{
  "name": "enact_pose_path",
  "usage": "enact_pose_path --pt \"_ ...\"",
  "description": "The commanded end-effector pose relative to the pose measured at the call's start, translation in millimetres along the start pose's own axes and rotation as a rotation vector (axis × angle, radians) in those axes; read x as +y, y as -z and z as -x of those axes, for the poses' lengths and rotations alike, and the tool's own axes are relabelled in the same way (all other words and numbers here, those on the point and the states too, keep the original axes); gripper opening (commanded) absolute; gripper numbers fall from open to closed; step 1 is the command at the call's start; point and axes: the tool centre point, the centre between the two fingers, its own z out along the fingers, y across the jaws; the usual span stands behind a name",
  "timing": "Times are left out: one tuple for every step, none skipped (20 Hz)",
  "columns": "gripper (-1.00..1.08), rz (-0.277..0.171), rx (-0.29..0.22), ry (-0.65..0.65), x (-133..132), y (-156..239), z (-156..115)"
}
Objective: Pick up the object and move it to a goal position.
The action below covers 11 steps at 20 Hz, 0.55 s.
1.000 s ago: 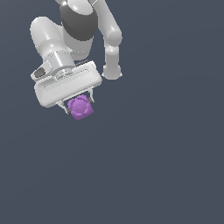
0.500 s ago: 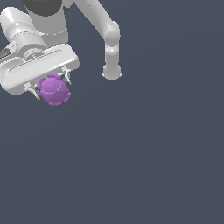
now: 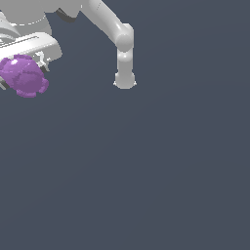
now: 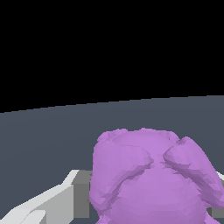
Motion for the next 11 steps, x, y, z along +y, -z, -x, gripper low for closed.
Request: enact_pose_path --pt "-1.0 -0.02 0.032 0.013 5 7 -9" --pt "-1.0 -0.025 0.042 0.017 6 9 -11" --pt "-1.0 -0.03 0.05 0.02 8 11 -14" --pt "-1.0 -0.035 0.058 0.022 9 13 -15" --pt "-1.0 -0.038 0.064 0.025 10 14 -17" --pt "-1.0 -0.042 0.069 0.026 11 15 -18" --pt "-1.0 -0.044 0.073 0.027 11 16 -20" --pt "-1.0 -0.046 0.076 0.028 12 16 -20" --pt "-1.0 -0.048 0.078 0.029 12 17 -21" --pt "-1.0 -0.048 0.079 0.029 12 17 -21" --pt "-1.0 -0.048 0.079 0.029 12 17 -21"
